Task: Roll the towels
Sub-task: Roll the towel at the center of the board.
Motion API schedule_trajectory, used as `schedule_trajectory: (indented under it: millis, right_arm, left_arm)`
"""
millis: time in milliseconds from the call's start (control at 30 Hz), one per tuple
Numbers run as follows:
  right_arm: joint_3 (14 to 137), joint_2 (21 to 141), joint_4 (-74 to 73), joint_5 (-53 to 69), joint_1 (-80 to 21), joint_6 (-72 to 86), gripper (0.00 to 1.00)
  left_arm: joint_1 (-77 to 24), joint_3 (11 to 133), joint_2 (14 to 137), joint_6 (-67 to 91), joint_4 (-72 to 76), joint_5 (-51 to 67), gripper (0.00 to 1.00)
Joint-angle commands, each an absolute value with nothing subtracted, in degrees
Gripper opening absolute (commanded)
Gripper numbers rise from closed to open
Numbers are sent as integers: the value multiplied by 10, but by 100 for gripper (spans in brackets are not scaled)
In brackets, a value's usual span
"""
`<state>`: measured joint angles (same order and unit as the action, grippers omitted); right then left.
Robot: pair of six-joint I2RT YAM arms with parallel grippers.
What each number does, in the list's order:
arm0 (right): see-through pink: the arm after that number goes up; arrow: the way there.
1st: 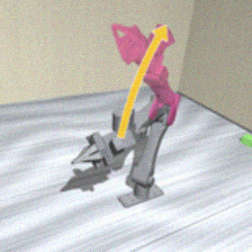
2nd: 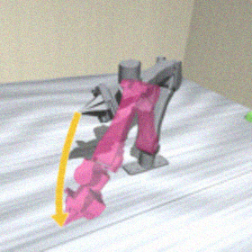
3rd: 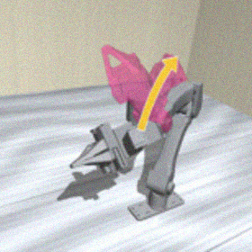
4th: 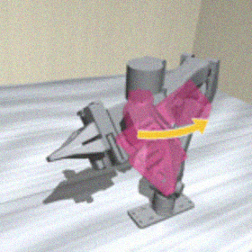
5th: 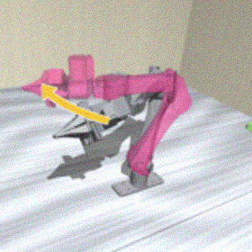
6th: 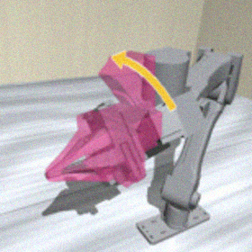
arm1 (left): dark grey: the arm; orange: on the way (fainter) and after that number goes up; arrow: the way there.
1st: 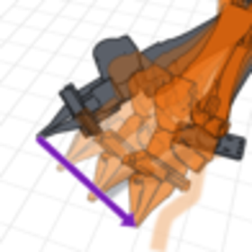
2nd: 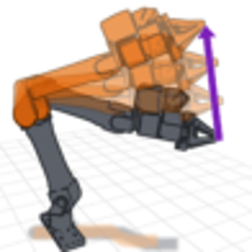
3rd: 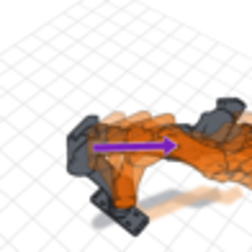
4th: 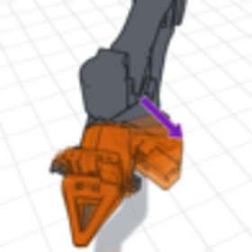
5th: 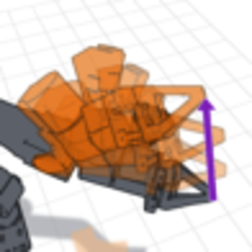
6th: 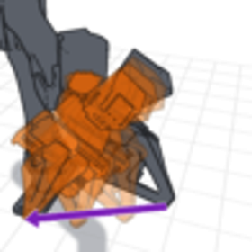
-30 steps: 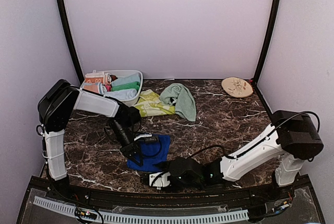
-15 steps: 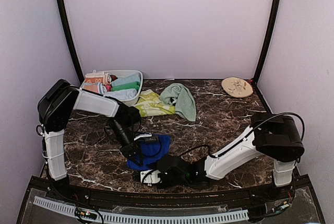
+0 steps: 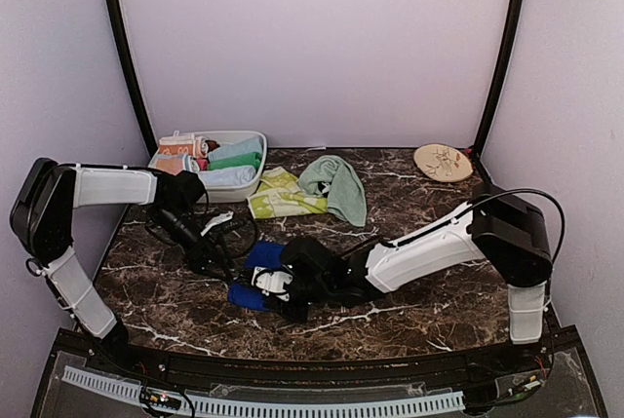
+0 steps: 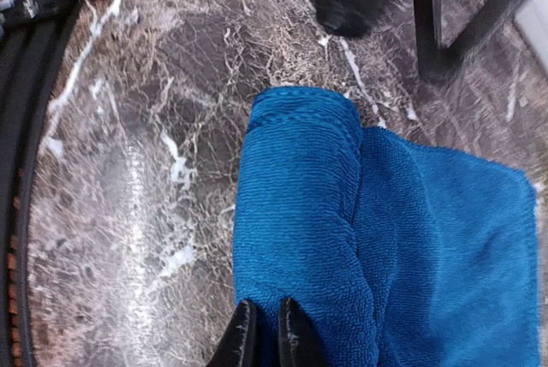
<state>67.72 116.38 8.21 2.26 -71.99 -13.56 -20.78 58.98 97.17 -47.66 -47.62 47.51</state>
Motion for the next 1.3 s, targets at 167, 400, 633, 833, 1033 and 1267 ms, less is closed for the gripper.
schedule_trajectory:
  millis: [167,400,633,833,1033,1267]
  right_arm:
    - [711,1218,-31,290,-613,101,4]
    - [691,1257,49,431,-557,290,3]
    - [720,1280,51,469,-541,345,3]
    - [729,1287,47,475,-534,373,3]
    - [728,1292,56,481,-526,399,3]
    - [697,1248,76,431,-516,389,29]
  left_arm:
    - [-204,547,897,-532,-432,472,64]
    - [-301,513,854,-527,-354,396,68]
    - [-380,510,867,-525,-265,316,76]
    - [-402,511,899,-526,-241,294,70]
    - [-407,501,933,-517,-207,256,47]
    - [-406,511,969,-483,-208,255,8]
